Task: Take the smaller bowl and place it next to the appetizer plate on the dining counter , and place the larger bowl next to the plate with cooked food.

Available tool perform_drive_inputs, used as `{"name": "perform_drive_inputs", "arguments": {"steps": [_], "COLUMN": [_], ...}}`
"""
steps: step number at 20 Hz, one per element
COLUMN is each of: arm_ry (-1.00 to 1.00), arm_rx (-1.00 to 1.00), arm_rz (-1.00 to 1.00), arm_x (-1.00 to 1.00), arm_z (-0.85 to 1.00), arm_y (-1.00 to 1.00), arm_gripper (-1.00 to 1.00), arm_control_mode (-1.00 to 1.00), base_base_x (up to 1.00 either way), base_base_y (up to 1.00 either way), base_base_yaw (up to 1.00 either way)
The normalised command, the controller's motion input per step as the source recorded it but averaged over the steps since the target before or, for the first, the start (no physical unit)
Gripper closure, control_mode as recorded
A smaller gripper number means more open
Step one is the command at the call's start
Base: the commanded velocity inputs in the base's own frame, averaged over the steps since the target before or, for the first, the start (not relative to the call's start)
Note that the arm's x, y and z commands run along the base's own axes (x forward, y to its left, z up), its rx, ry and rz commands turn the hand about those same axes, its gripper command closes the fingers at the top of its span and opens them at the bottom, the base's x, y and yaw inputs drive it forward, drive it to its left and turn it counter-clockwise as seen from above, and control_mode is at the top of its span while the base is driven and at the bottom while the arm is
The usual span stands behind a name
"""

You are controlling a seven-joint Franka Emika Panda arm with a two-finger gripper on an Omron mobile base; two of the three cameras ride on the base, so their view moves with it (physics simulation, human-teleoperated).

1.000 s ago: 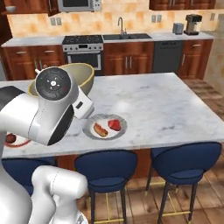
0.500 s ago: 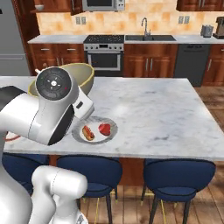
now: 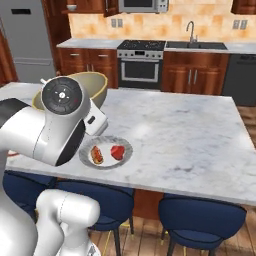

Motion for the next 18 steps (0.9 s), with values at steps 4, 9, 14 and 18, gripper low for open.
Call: {"name": "perform_drive_inputs", "arguments": {"steps": [4, 9, 14, 18], "arm_ry": [0.0, 0.0, 0.07, 0.18], "arm_rx": [0.0, 0.0, 0.0, 0.0], "arm_rz": [0.0, 0.0, 0.06, 0.0], "arm_x": [0.0, 0.0, 0.06, 0.0], "arm_z": [0.0, 0.0, -0.08, 0.0], "arm_y": [0.0, 0.0, -0.2, -0.36], "arm_gripper": [1.0, 1.0, 1.0, 1.0], "arm_control_mode": [1.0, 1.0, -1.0, -1.0], "base_base_x": [0.46, 0.43, 0.05, 0.0], "base_base_y": [-0.34, -0.24, -0.04, 0.0], "base_base_yaw": [0.22, 0.2, 0.03, 0.0]}}
